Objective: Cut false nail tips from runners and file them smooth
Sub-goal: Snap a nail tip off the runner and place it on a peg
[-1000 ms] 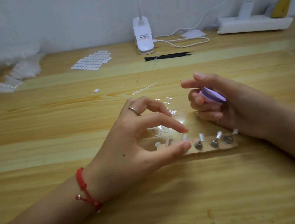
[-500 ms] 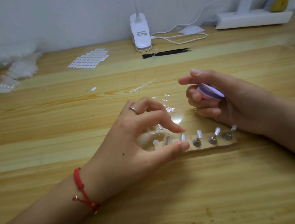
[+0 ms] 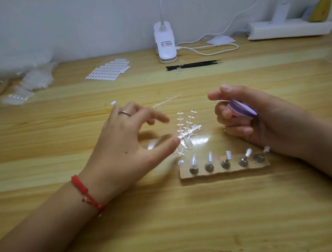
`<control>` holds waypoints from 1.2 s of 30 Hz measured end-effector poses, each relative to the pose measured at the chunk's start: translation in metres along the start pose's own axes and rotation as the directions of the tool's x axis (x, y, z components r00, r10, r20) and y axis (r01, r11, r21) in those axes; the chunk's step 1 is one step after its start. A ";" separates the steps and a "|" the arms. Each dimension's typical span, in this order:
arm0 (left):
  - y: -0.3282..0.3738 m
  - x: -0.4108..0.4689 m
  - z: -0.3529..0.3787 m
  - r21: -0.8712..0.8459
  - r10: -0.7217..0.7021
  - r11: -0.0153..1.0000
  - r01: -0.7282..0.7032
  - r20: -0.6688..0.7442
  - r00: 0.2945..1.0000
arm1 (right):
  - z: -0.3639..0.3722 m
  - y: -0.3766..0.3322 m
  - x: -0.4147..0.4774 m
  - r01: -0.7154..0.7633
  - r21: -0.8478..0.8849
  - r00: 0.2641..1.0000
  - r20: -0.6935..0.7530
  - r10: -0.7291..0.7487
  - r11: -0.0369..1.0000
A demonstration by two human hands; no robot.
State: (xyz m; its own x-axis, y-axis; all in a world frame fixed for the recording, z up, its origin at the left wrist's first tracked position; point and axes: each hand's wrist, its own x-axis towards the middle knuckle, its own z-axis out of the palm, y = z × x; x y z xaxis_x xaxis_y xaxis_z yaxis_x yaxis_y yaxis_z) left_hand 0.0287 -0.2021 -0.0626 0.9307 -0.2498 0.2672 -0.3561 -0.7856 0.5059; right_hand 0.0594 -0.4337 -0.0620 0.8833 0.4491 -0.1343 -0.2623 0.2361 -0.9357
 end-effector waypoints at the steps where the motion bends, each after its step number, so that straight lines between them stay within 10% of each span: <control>1: -0.002 0.000 0.002 0.028 -0.011 1.000 0.011 0.025 1.000 | 0.000 0.000 0.000 0.001 -0.002 1.000 -0.002 -0.001 1.000; 14: 0.017 0.020 -0.005 -0.656 -0.147 0.746 0.112 0.002 0.989 | 0.005 0.001 -0.002 0.049 0.017 0.995 -0.091 -0.048 0.999; 22: 0.024 0.030 0.017 -0.746 -0.122 0.661 0.083 0.003 0.993 | 0.015 0.004 -0.004 0.071 -0.256 0.984 -0.138 -0.109 0.964; 36: 0.023 0.026 0.026 -0.788 -0.170 0.611 0.082 -0.030 0.985 | 0.017 0.001 -0.005 0.061 -0.255 0.990 -0.110 -0.092 0.965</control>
State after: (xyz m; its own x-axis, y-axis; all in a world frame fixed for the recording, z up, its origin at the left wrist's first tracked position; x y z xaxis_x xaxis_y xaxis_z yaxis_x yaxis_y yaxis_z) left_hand 0.0471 -0.2412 -0.0651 0.9747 -0.0960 0.2017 -0.2074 -0.0545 0.9767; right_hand 0.0485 -0.4211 -0.0570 0.9410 0.3283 -0.0827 -0.0998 0.0355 -0.9944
